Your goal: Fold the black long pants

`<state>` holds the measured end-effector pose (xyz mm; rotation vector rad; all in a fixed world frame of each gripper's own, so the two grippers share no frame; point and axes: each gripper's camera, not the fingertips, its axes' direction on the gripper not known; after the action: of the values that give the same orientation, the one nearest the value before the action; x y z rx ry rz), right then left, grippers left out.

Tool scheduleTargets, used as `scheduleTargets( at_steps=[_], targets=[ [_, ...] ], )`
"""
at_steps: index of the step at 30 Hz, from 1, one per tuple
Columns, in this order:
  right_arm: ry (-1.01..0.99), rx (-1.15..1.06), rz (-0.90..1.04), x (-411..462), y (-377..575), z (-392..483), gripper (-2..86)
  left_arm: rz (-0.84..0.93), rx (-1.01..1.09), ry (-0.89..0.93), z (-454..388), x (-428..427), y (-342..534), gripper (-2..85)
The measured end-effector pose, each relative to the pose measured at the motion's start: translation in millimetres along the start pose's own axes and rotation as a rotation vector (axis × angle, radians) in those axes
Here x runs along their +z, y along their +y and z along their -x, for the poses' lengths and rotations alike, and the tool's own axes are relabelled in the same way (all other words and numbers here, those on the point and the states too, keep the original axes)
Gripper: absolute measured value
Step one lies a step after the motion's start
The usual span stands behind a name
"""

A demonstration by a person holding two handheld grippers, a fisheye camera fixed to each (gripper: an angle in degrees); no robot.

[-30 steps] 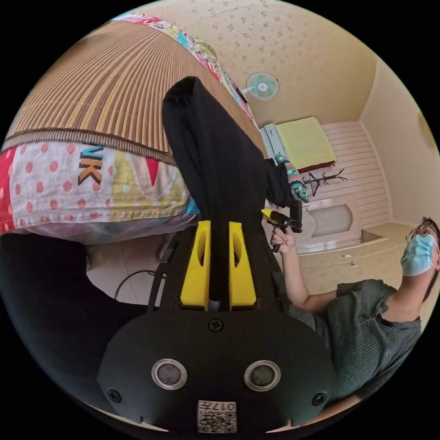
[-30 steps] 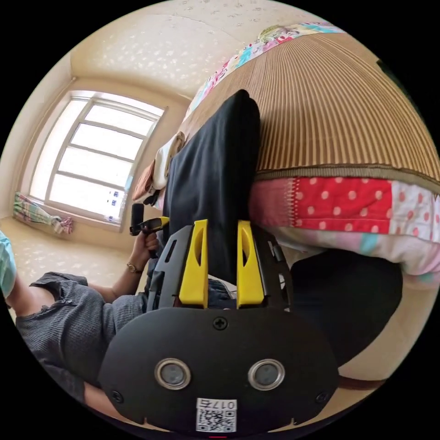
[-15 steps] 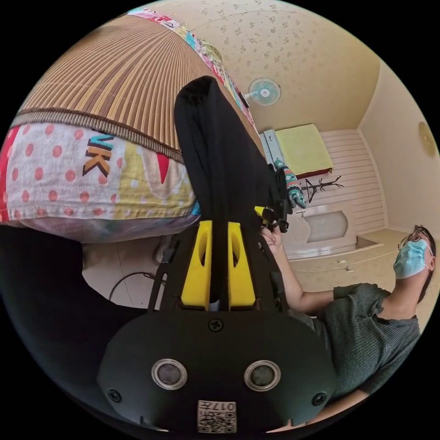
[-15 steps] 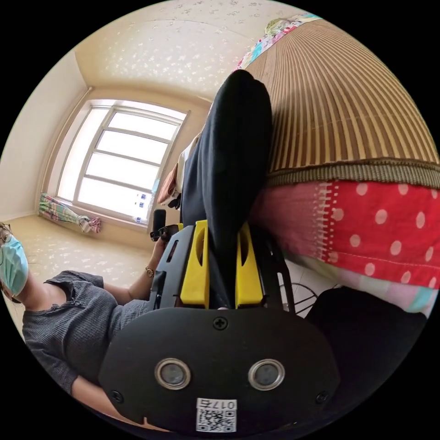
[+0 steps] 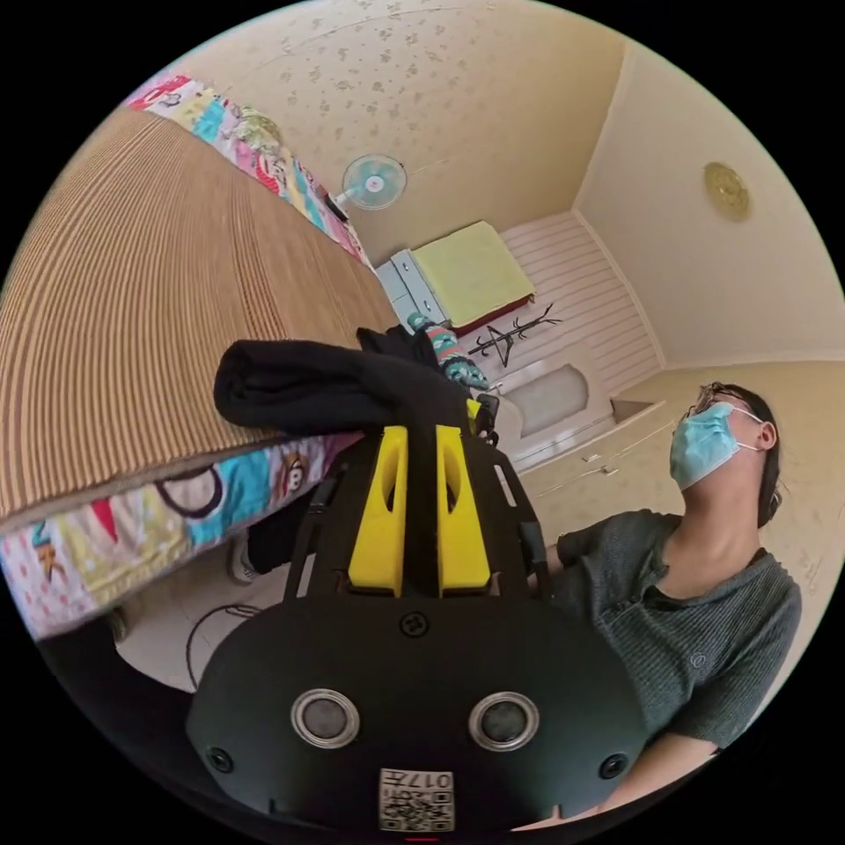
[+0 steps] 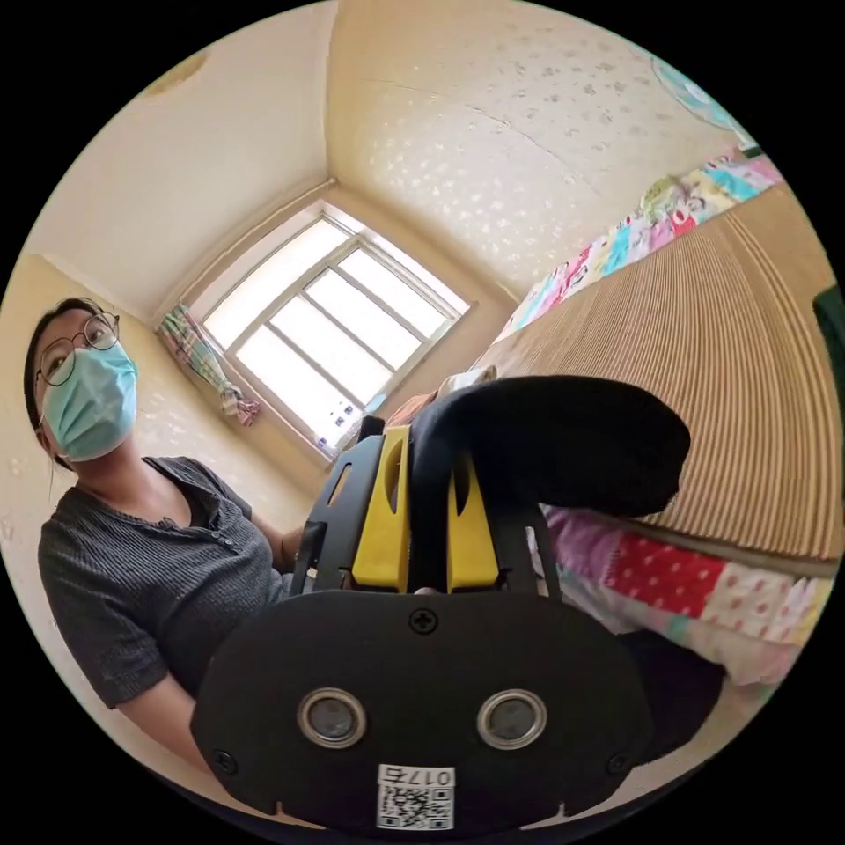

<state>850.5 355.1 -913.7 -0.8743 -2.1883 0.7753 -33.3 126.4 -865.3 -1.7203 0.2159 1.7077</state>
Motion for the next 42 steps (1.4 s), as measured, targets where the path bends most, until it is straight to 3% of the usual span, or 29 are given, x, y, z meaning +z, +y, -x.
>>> scheduleTargets(
  at_steps=[6,9,11,13,16,18,21,23,25,29,31,33,36,38,42],
  targets=[
    [0.325,-0.131,-0.011,-113.5,-106.0,38.1,5.5,-0.028,0.144,0.070,-33.9,161.0,-136.4,6.3],
    [0.788,0.156,0.002,-161.1,-152.3,24.8,6.8,0.130,0.082,-0.019,-16.5,274.0,-172.4,8.8],
    [1.361,0.402,-0.001,-175.2,-164.9,19.3,7.1,0.272,0.017,-0.054,8.8,330.7,-161.9,9.2],
    [1.501,0.341,-0.044,-159.7,-162.5,30.9,5.7,0.335,-0.039,0.055,37.0,365.5,-115.0,7.7],
    [1.394,0.202,-0.023,-115.4,-146.6,20.5,1.9,0.376,-0.107,0.018,59.0,370.4,-42.4,7.1],
    [1.347,0.244,0.059,-91.2,-133.7,-20.6,1.1,0.400,-0.104,-0.022,60.0,359.4,-6.4,7.1],
    [1.437,0.454,0.372,-52.1,-80.8,-146.4,0.5,0.392,-0.056,-0.130,47.4,311.0,37.6,7.1],
    [1.530,0.327,0.039,-48.3,-30.5,-147.0,0.4,0.359,-0.018,-0.237,35.9,268.3,57.4,7.1],
    [1.497,0.375,-0.098,-51.7,-18.2,-141.5,0.3,0.282,0.003,-0.418,21.4,203.3,81.4,7.2],
    [1.611,0.408,-0.035,-31.1,-23.7,-133.4,0.3,0.141,0.048,-0.766,-3.6,121.4,120.2,7.3],
    [1.611,0.481,-0.018,-25.1,-29.3,-122.0,0.3,0.084,0.054,-1.049,-13.3,93.2,143.8,7.4],
    [1.500,0.463,-0.101,-13.1,-27.3,-96.9,0.4,0.066,0.057,-1.195,-10.9,82.5,155.2,7.7],
    [1.182,0.205,-0.243,32.9,-5.3,-52.2,0.4,0.007,0.060,-1.278,-9.5,61.3,158.9,8.0],
    [1.008,0.120,-0.164,79.2,14.6,-41.8,0.4,-0.072,0.043,-1.321,-17.6,42.3,156.2,5.2],
    [0.843,0.173,0.110,132.4,51.7,-54.9,0.4,-0.187,0.025,-1.308,-19.5,3.6,156.8,1.8]
  ],
)
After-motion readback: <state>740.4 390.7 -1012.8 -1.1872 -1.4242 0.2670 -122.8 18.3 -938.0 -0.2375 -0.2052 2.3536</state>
